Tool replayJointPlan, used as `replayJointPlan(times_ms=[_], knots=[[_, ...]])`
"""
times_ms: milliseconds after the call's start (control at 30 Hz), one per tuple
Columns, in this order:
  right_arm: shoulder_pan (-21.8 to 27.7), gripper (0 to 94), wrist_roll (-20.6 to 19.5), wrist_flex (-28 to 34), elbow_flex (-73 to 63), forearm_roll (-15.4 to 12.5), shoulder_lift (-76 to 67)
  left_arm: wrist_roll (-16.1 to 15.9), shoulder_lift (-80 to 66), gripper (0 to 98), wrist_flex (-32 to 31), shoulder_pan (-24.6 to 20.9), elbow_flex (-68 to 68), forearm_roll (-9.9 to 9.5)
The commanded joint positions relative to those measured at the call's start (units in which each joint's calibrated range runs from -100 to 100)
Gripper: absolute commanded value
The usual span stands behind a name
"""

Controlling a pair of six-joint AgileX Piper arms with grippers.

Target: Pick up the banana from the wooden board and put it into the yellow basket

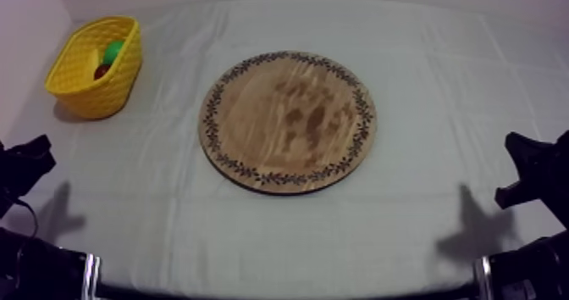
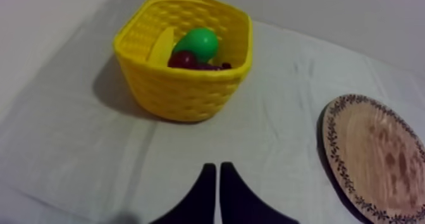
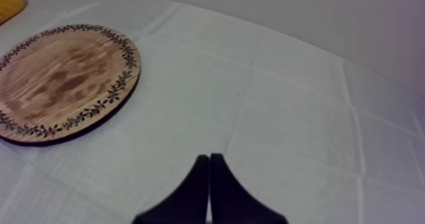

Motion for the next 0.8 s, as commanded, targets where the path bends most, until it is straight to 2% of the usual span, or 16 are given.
replayJointPlan(times_ms=[0, 100, 200, 267, 333, 533, 633, 767], knots=[[0.0, 0.3, 0.0, 0.0, 0.0, 0.0, 0.0, -0.7, -1.0, 0.0, -1.0, 0.0, 1.5, 0.34], [0.1, 0.3, 0.0, 0.0, 0.0, 0.0, 0.0, -2.4, -2.8, 0.0, -4.1, 0.1, 3.7, 1.06], [0.1, 0.3, 0.0, 0.0, 0.0, 0.0, 0.0, -7.3, -4.1, 0.0, -10.0, -0.4, 6.0, 1.82], [0.1, 0.3, 0.0, 0.0, 0.0, 0.0, 0.0, -7.9, -4.9, 0.0, -13.6, -0.6, 7.0, 2.08], [0.1, 0.3, 0.0, 0.0, 0.0, 0.0, 0.0, -6.0, -5.7, 0.0, -15.3, -0.6, 7.5, 2.21], [0.1, 0.3, 0.0, 0.0, 0.0, 0.0, 0.0, 3.1, -6.9, 0.1, -16.7, -0.1, 7.9, 2.31], [0.1, 0.3, 0.0, 0.0, 0.0, 0.0, 0.0, 4.4, -7.0, 0.1, -16.8, 0.0, 7.9, 2.32], [0.1, 0.3, 0.0, 0.0, 0.0, 0.0, 0.0, 3.9, -7.1, 0.1, -16.9, 0.0, 7.9, 2.32]])
